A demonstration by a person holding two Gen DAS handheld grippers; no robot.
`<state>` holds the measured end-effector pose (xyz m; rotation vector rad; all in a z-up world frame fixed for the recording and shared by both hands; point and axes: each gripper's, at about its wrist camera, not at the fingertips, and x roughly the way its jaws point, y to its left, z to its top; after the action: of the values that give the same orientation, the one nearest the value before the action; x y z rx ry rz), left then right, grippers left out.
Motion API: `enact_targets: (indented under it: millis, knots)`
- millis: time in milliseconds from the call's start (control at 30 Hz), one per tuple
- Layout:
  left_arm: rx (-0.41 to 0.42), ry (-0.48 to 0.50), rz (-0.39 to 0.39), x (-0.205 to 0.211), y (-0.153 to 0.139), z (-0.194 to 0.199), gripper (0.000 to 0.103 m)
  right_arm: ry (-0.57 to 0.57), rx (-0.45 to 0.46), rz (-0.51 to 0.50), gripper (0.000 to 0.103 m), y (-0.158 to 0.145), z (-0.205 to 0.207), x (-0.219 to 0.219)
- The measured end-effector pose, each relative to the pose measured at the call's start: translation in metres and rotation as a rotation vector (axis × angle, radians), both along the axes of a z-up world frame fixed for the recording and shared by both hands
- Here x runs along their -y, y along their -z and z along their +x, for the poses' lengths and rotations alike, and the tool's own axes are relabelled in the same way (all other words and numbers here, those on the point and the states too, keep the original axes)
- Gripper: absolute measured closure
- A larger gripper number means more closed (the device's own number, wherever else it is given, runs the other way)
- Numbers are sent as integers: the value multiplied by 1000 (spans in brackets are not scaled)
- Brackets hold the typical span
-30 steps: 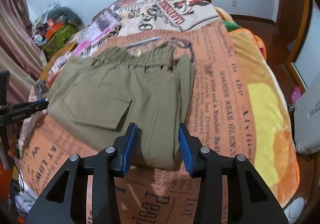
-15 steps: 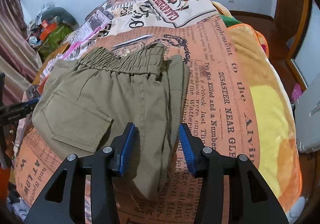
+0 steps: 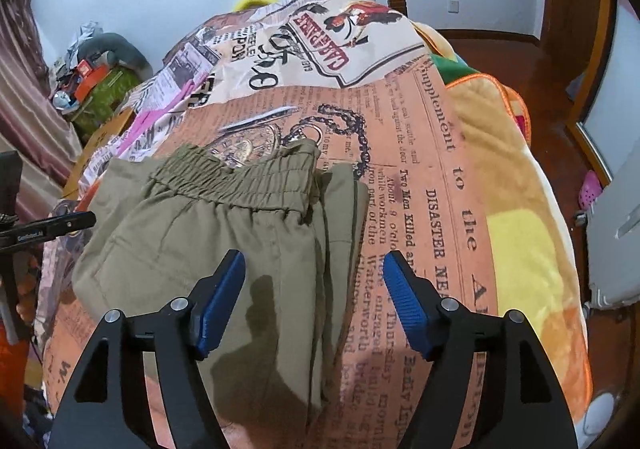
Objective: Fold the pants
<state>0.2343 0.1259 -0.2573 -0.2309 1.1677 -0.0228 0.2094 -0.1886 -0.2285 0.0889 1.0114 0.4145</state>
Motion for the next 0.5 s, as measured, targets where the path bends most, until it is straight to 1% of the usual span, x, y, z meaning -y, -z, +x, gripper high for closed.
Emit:
enact_targets:
  millis: [100,167,233,300,400,467,500]
  knots:
    - [-10,4,-3,1,8,7,43,8,-53,17,35,13,9,3]
    - [-1,20,-19,3,8,9,37,12,-87,36,35,22,12,7]
    - [6,30,-33,4,8,12,36,9,-118,83,35,28,15,10]
    - [9,36,-21,6,10,15,36,11,-144,137,35,33,20,14]
    - [15,30,-30,7,12,21,36,12,-162,181,33,37,26,16]
    - [19,19,-39,7,13,25,36,3,-160,186,32,37,27,14]
    - [21,14,-41,7,13,27,36,-4,-155,180,34,36,27,13]
